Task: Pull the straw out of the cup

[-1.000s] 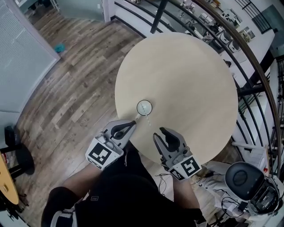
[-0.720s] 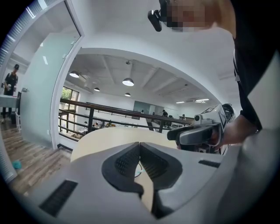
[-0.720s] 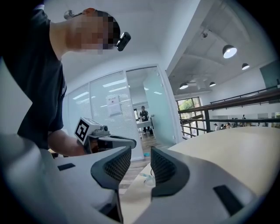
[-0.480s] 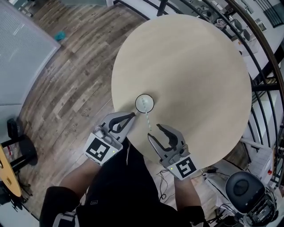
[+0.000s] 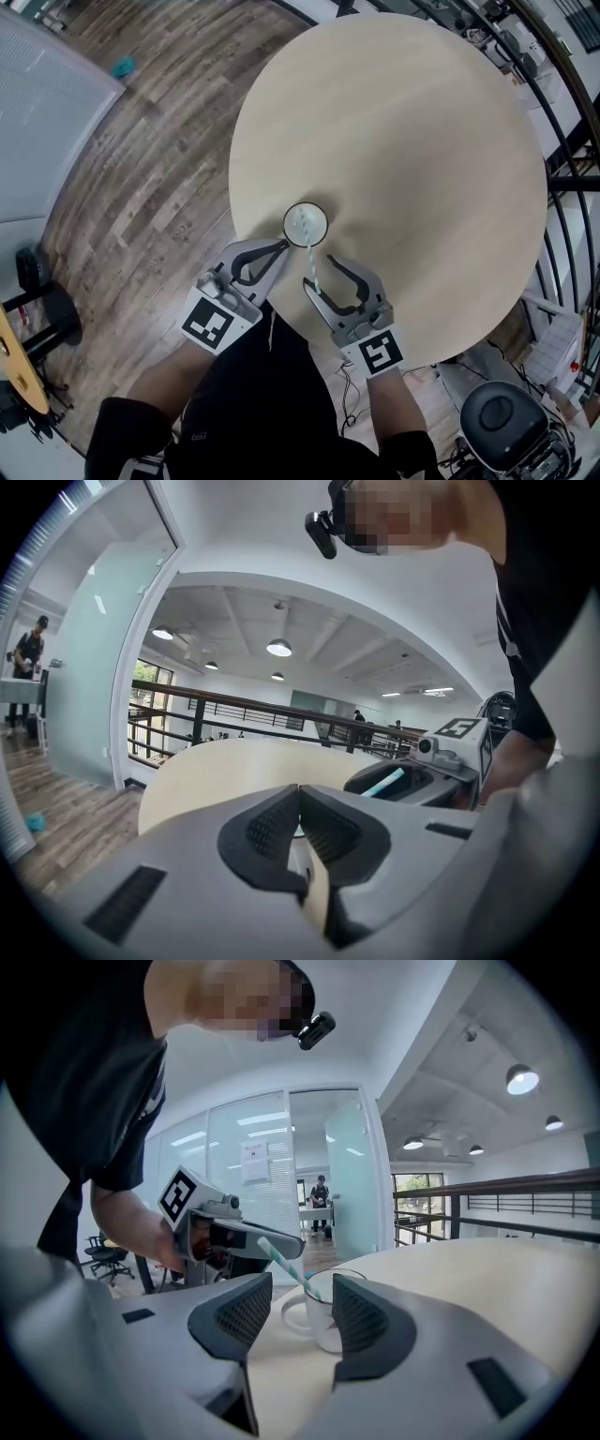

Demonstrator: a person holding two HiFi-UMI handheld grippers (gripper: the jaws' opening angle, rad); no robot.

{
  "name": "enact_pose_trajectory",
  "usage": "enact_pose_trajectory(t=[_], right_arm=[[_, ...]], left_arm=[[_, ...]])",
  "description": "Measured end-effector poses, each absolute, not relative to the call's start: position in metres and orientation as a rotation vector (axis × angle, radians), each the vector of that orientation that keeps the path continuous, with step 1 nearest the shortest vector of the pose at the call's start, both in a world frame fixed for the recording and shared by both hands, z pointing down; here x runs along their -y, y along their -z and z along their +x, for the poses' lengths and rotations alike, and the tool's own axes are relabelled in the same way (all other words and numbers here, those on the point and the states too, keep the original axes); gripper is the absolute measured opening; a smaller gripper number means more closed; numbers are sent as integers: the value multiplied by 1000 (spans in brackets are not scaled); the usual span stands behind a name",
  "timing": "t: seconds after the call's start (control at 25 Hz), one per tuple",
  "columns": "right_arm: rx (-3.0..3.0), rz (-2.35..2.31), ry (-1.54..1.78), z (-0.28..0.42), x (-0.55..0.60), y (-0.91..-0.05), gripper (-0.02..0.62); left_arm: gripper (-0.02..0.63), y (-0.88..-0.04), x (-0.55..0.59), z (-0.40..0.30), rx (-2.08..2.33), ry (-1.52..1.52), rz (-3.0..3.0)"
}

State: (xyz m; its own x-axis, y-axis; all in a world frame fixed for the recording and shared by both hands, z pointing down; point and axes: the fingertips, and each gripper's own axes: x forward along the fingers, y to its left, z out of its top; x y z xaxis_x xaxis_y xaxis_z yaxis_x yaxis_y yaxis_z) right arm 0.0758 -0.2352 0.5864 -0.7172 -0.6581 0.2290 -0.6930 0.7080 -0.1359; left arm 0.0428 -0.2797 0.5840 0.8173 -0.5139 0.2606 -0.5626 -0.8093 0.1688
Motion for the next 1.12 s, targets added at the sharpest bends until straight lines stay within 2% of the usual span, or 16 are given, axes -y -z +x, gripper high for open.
enact_pose_trajectory(t=[0.68, 0.84, 1.0, 1.12], right_arm=[[2693, 1181, -262, 65, 266, -611, 192], [2664, 1196, -210, 64, 272, -613, 168], [2658, 1210, -188, 67, 276, -611, 117], [2678, 1207, -166, 63, 277, -608, 108]], left_arm=[[8, -605, 285, 30, 822, -388, 2823], [8, -602, 285, 24, 837, -368, 2813], [8, -599, 286, 17, 857, -355, 2794], [8, -599, 288, 12, 870, -349, 2776]])
